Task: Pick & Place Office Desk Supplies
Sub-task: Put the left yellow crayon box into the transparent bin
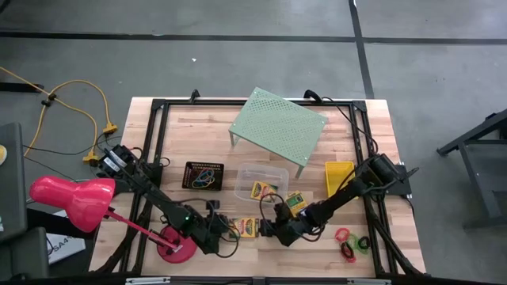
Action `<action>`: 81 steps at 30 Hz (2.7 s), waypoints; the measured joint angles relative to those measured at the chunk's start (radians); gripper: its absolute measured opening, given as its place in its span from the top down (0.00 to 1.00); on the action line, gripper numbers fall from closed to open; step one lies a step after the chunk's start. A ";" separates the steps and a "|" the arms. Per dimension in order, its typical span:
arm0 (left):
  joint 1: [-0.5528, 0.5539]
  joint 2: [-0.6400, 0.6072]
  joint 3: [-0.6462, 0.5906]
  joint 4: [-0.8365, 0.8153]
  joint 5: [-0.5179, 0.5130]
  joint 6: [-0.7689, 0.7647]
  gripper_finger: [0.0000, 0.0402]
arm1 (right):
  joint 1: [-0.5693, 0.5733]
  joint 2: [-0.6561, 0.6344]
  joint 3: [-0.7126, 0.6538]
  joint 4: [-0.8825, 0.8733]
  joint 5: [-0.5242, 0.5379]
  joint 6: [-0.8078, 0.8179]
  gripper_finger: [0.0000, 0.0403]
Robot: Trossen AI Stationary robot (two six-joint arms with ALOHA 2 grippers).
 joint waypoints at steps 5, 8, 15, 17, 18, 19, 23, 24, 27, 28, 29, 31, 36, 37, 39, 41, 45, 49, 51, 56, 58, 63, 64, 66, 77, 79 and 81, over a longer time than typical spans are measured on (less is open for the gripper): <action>0.010 0.001 -0.002 0.023 0.003 0.020 0.84 | -0.006 0.000 0.000 0.000 -0.005 -0.002 0.67; 0.013 0.002 -0.002 0.041 0.002 0.044 0.84 | -0.005 0.000 0.000 0.000 -0.009 -0.002 0.67; 0.028 0.003 -0.002 0.056 0.006 0.054 0.84 | -0.005 0.001 -0.001 0.008 -0.023 -0.003 0.67; 0.036 0.003 -0.003 0.072 0.021 0.071 0.84 | -0.005 0.001 -0.001 0.008 -0.023 -0.003 0.67; 0.039 0.003 -0.003 0.079 0.026 0.075 0.84 | -0.005 0.001 -0.001 0.008 -0.023 -0.003 0.67; 0.042 0.003 -0.003 0.087 0.028 0.079 0.84 | -0.005 0.001 -0.001 0.008 -0.023 -0.003 0.67; 0.051 0.004 -0.003 0.102 0.040 0.093 0.84 | -0.004 0.002 -0.002 0.022 -0.027 -0.004 0.67; 0.055 0.004 -0.003 0.105 0.048 0.094 0.84 | -0.004 0.002 -0.002 0.027 -0.028 -0.005 0.67; 0.062 0.004 -0.003 0.112 0.063 0.094 0.84 | -0.004 0.003 -0.002 0.038 -0.047 -0.005 0.67; 0.064 0.004 -0.003 0.114 0.064 0.094 0.84 | -0.004 0.003 -0.002 0.042 -0.057 -0.006 0.67; 0.064 0.004 -0.003 0.116 0.065 0.094 0.84 | -0.003 0.003 -0.002 0.043 -0.061 -0.004 0.67; 0.065 0.004 -0.003 0.118 0.066 0.094 0.84 | 0.000 0.003 -0.002 0.044 -0.071 0.001 0.67; 0.065 0.004 -0.003 0.121 0.066 0.094 0.84 | 0.007 0.003 -0.002 0.046 -0.122 0.033 0.67; 0.065 0.004 -0.003 0.121 0.066 0.094 0.84 | 0.011 0.003 -0.002 0.046 -0.125 0.043 0.67; 0.065 0.004 -0.003 0.122 0.068 0.094 0.84 | 0.017 0.003 -0.002 0.046 -0.125 0.053 0.67; 0.065 0.004 -0.003 0.125 0.069 0.094 0.84 | 0.022 0.003 -0.002 0.046 -0.127 0.055 0.67; 0.065 0.005 -0.003 0.151 0.075 0.095 0.84 | 0.023 0.003 -0.002 0.046 -0.124 0.058 0.67; 0.065 0.006 -0.003 0.174 0.081 0.112 0.84 | 0.023 0.003 -0.002 0.046 -0.112 0.061 0.67; 0.065 0.012 -0.003 0.187 0.084 0.115 0.84 | 0.023 0.003 -0.002 0.046 -0.109 0.060 0.67; 0.064 0.049 -0.002 0.234 0.083 0.132 0.84 | 0.030 0.003 -0.002 0.050 -0.135 0.063 0.67; 0.067 0.056 0.000 0.241 0.085 0.132 0.84 | 0.040 0.002 -0.002 0.046 -0.131 0.085 0.67; 0.070 0.060 0.000 0.258 0.091 0.132 0.84 | 0.044 0.001 -0.001 0.034 -0.115 0.089 0.67; 0.070 0.061 0.000 0.260 0.092 0.132 0.84 | 0.044 0.001 -0.001 0.037 -0.103 0.087 0.67; 0.071 0.061 0.000 0.262 0.093 0.132 0.84 | 0.044 0.001 -0.001 0.045 -0.088 0.072 0.67; 0.071 0.062 -0.001 0.266 0.097 0.132 0.84 | 0.041 0.012 0.000 0.046 -0.120 0.081 0.67; 0.071 0.062 -0.001 0.266 0.098 0.132 0.84 | 0.042 0.026 0.000 0.071 -0.111 0.084 0.67; 0.071 0.062 -0.001 0.267 0.100 0.132 0.84 | 0.040 0.047 0.000 0.138 -0.112 0.070 0.67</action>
